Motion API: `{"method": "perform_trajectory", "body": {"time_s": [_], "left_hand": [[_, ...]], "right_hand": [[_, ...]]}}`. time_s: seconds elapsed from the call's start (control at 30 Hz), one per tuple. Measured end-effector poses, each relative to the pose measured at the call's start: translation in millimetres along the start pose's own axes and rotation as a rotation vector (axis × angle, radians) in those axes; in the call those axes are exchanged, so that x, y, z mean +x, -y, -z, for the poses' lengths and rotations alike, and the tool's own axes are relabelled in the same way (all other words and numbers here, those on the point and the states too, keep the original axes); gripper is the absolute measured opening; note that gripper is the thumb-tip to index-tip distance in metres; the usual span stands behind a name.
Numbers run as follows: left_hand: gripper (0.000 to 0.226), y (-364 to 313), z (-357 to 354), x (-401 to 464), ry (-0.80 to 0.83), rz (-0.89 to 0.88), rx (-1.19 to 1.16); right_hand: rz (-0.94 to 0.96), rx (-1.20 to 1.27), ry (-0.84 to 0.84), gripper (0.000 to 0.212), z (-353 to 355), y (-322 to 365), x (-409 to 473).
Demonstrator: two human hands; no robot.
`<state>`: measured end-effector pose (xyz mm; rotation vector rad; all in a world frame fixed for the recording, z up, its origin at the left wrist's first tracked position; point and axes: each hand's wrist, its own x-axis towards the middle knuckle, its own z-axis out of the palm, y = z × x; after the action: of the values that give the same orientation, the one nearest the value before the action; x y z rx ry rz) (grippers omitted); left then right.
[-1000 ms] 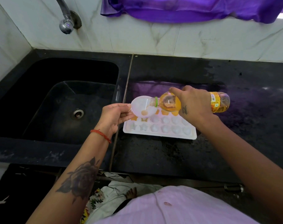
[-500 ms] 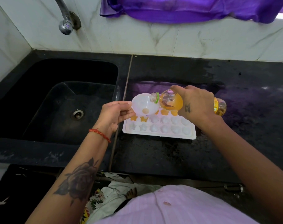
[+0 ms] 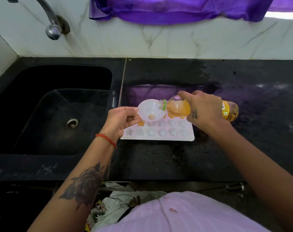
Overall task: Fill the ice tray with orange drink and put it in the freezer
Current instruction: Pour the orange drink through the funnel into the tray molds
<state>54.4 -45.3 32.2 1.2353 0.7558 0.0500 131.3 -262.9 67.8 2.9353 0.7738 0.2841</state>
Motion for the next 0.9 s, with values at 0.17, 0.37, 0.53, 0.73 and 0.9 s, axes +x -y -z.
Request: {"method": "perform_trajectory", "body": {"time_s": [0.17,0.37,0.53,0.73,0.9], "left_hand": [[0.007,1.0,-2.1,0.2,-0.010,0.015,0.006],[0.008,1.8,-3.1,0.5,-0.020,0.016,0.008],[0.007,1.8,-2.3,1.3,-0.024,0.021,0.008],[0.007,1.6,-3.7,1.8,-0.025,0.024,0.005],[0.007,-0.4,-3.8,2.3,-0.015,0.024,-0.009]], "right_hand": [[0.002,-0.040,0.003,0.056,0.3,-1.8,-2.0],[0.008,-0.045,0.011,0.057,-0.7,-1.2,-1.0],[0.018,-0.040,0.009,0.057,-0.3,-1.0,-0.3],[0.019,-0.030,0.000,0.057,-0.3,-2.7,0.8],[-0.004,0.004,0.003,0.057,-1.2,-4.4,1.0]]}}
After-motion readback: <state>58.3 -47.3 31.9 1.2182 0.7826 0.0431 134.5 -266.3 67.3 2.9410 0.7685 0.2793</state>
